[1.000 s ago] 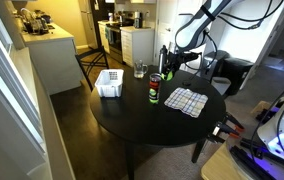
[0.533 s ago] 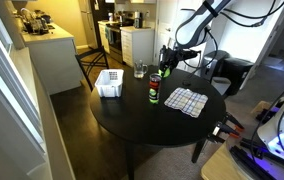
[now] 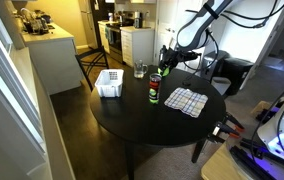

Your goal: Put the tennis ball in the canister

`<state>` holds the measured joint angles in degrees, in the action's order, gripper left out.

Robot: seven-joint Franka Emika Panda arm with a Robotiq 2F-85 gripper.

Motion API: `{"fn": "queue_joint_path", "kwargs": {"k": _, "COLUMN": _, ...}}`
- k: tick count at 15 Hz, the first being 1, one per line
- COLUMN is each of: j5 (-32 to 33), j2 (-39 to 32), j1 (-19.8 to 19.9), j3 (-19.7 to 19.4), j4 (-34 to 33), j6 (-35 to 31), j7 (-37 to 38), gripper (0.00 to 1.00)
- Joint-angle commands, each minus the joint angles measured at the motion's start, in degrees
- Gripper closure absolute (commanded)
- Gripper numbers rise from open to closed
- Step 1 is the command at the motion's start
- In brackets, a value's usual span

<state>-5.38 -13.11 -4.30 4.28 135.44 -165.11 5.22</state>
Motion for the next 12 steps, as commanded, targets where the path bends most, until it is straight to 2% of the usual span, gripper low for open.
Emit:
{"fn": "queue_joint_path", "kwargs": {"k": 1, "j5": -5.28, "j2": -0.62, "j1": 3.62, "j3": 3.71, "j4": 1.46, "j6": -5.09, "j7": -6.95, "gripper": 0.61}}
{"fn": "queue_joint_path", "kwargs": {"k": 6, "j5": -11.49, "j2": -3.95, "j1": 9.85, "j3": 10.79, "j4": 0.31, "j6": -9.71, "j7": -15.18, "gripper": 0.61}}
{"fn": "queue_joint_path", "kwargs": {"k": 12, "j5": -12.62, "j2": -6.74, "j1": 17.30, "j3": 18.26, "j4": -0.24, "j6": -13.35, "j7": -19.24, "gripper": 0.61}}
